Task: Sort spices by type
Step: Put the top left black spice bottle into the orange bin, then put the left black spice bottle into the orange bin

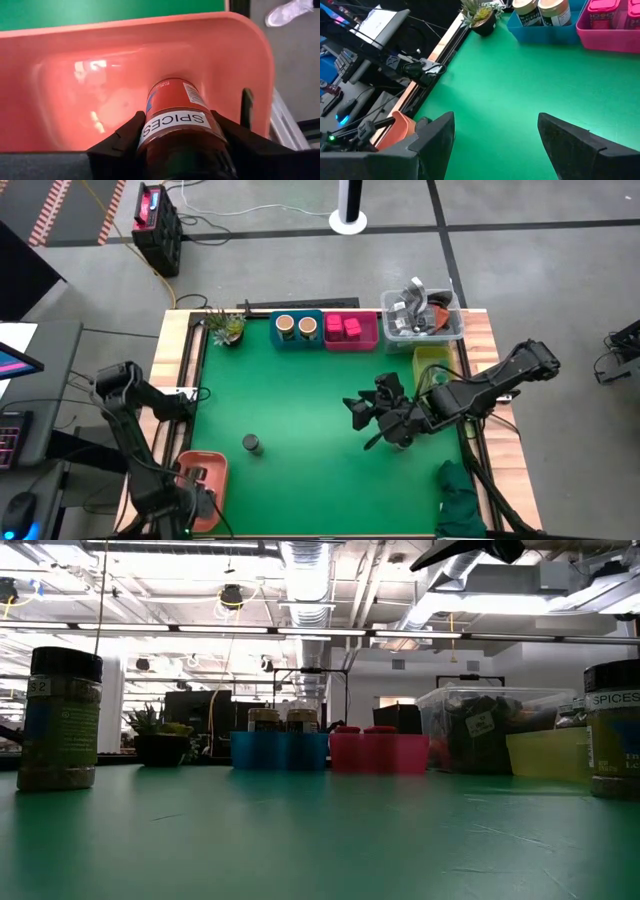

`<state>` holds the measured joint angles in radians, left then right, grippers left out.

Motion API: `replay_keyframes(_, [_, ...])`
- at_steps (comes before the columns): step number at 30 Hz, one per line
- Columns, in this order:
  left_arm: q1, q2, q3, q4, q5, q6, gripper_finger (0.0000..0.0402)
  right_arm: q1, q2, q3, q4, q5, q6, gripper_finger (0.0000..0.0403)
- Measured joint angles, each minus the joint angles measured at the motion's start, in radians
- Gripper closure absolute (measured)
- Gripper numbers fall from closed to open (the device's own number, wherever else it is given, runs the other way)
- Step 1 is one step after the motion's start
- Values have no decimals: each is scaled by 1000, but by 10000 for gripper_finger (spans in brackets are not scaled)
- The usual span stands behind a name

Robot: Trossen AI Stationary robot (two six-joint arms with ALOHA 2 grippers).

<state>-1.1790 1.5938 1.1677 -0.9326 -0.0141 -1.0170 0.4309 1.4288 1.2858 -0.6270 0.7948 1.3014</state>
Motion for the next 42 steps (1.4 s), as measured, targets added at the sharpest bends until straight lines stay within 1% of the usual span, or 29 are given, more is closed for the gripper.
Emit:
replay_keyframes(3, [-5, 23, -1, 43, 16, 4, 221, 0, 0, 0, 0, -1, 0, 94])
replay_keyframes(9, [-5, 30, -23, 35, 38, -42, 214, 0, 0, 0, 0, -3, -4, 94])
replay_keyframes(11, [-5, 29, -23, 43, 38, -43, 201, 0, 0, 0, 2, -4, -15, 94])
replay_keyframes(17, [-5, 28, -23, 51, 56, -51, 138, 0, 0, 0, 3, -4, -19, 94])
replay_keyframes(20, [-5, 23, -21, 47, 66, -53, 116, 0, 0, 0, 3, -4, -19, 94])
replay_keyframes(26, [7, -44, -1, -5, 70, -89, 105, 0, 0, 0, 3, -4, -20, 94])
replay_keyframes(32, [41, -151, 2, -22, 119, -121, 105, 0, 0, 0, 3, -4, -31, 94])
replay_keyframes(34, [65, -187, 2, -41, 94, -134, 105, 0, 0, 0, 5, -4, -42, 94])
replay_keyframes(37, [113, -228, 2, -100, 13, -142, 104, 0, 0, 0, 10, -4, -43, 94])
replay_keyframes(40, [179, -251, 2, -166, -46, -114, 104, 0, 0, 0, 19, -4, -45, 94])
replay_keyframes(42, [229, -255, 2, -191, -68, -80, 104, 2, 0, 0, 31, -7, -49, 94])
